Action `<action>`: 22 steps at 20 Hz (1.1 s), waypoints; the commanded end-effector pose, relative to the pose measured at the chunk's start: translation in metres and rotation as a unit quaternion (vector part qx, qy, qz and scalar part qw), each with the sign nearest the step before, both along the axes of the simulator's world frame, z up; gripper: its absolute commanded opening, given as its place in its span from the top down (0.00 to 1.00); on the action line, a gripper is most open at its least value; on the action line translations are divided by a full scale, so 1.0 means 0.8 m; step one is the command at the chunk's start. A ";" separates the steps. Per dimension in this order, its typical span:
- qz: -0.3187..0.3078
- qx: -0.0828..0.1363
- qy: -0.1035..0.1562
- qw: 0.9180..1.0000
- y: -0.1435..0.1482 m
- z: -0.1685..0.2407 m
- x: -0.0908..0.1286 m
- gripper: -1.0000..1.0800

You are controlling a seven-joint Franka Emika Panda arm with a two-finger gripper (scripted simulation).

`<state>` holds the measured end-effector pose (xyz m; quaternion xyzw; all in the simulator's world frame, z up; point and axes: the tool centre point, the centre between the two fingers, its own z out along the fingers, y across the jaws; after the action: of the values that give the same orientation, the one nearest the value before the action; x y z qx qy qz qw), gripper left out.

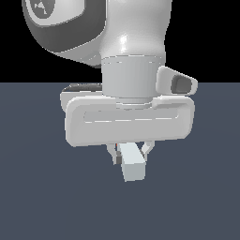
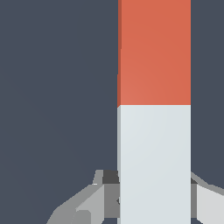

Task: Insert the peg into the horizontal hole in a box.

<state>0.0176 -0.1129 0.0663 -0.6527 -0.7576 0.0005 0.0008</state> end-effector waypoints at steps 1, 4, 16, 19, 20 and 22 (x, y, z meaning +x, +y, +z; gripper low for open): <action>0.002 0.000 -0.001 1.000 0.041 0.012 0.011 1.00; 0.005 0.000 -0.001 1.000 0.089 0.024 0.025 1.00; 0.013 0.000 -0.001 1.000 0.232 0.060 0.068 1.00; 0.014 0.000 -0.001 1.000 0.247 0.063 0.073 1.00; 0.014 0.000 -0.001 1.000 0.249 0.064 0.074 1.00; 0.015 0.000 -0.001 1.000 0.253 0.065 0.076 1.00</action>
<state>0.0762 0.0875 0.1164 -0.6409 -0.7677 0.0004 0.0007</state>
